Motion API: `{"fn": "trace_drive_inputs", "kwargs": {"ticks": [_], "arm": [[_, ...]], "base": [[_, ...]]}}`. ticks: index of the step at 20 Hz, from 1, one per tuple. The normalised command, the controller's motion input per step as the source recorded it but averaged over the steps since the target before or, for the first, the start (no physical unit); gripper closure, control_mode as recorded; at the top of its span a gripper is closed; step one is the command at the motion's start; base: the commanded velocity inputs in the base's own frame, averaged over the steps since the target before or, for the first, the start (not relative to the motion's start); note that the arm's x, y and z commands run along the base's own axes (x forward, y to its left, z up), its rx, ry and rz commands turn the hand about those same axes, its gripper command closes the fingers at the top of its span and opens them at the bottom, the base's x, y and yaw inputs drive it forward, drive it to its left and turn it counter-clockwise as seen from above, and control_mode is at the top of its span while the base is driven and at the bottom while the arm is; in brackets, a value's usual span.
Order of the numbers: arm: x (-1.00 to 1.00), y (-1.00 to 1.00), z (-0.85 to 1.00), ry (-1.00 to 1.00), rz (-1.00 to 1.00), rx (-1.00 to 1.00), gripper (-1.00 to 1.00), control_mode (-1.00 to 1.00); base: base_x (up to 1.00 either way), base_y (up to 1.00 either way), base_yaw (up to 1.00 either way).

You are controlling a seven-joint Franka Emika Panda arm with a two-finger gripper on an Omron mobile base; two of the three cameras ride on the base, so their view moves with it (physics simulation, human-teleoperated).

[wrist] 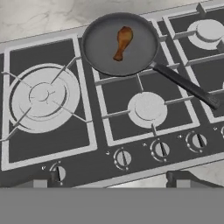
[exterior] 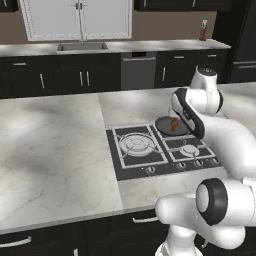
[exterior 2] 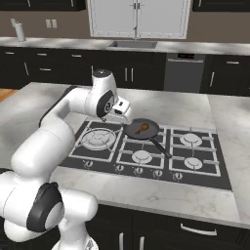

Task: Place the chicken drumstick on the plate and place the bell pepper on the same plate.

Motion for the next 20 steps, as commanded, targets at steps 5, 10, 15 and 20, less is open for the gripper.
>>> {"fn": "trace_drive_inputs", "kwargs": {"ticks": [5, 10, 15, 20], "arm": [[0.53, -0.32, -0.29, 0.01, -0.01, 0.02, -1.0, -1.0], [0.54, -0.21, -0.18, 0.02, 0.0, 0.01, -1.0, -1.0], [0.54, -0.08, -0.14, 0.03, 0.0, 0.0, -1.0, -1.0], [0.48, -0.09, -0.22, 0.03, 0.0, 0.0, -1.0, -1.0]], "base": [[0.0, 0.0, 0.0], [0.0, 0.0, 0.0], [0.0, 0.0, 0.0], [0.0, 0.0, 0.0]]}}
